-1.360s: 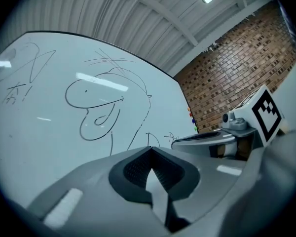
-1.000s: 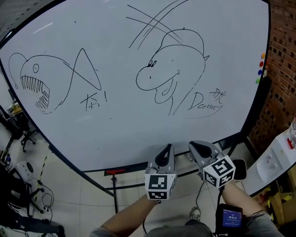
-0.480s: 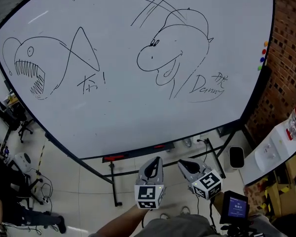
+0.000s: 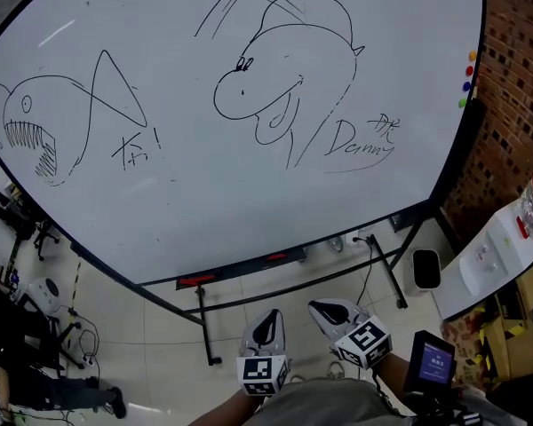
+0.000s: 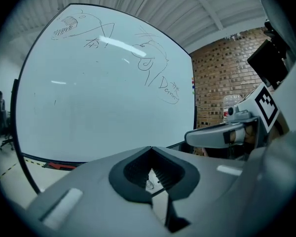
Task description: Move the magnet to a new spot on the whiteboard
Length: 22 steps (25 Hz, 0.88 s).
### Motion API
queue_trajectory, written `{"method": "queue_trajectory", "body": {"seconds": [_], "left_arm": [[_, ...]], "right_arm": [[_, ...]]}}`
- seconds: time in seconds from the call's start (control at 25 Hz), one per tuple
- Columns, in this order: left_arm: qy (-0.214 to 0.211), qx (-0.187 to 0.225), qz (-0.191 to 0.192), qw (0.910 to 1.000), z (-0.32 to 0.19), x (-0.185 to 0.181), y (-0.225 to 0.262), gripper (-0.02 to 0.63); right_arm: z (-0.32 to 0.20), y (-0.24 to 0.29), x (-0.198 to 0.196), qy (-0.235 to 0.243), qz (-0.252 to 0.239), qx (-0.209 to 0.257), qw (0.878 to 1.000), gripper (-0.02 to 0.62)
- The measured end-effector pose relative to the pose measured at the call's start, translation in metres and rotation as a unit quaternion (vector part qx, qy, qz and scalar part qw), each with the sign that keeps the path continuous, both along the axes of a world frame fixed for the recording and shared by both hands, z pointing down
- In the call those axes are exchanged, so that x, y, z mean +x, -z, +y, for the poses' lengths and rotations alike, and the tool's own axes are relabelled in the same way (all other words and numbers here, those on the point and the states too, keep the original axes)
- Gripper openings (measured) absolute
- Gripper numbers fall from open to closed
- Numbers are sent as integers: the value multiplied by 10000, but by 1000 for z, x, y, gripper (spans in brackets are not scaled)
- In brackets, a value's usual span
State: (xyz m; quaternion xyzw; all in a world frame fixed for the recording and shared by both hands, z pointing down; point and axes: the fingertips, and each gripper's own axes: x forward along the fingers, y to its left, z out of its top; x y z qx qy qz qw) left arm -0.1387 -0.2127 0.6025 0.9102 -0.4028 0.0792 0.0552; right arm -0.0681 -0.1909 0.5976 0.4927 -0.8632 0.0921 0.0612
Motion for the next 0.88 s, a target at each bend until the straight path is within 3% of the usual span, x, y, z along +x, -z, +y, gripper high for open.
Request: {"method": "queue_trajectory", "body": {"seconds": [0.88], "left_arm": [[-3,-189,6,9998,-6,19,-18,0]], "right_arm": [[-5,2,12,-8,94,17,10000,5]]}}
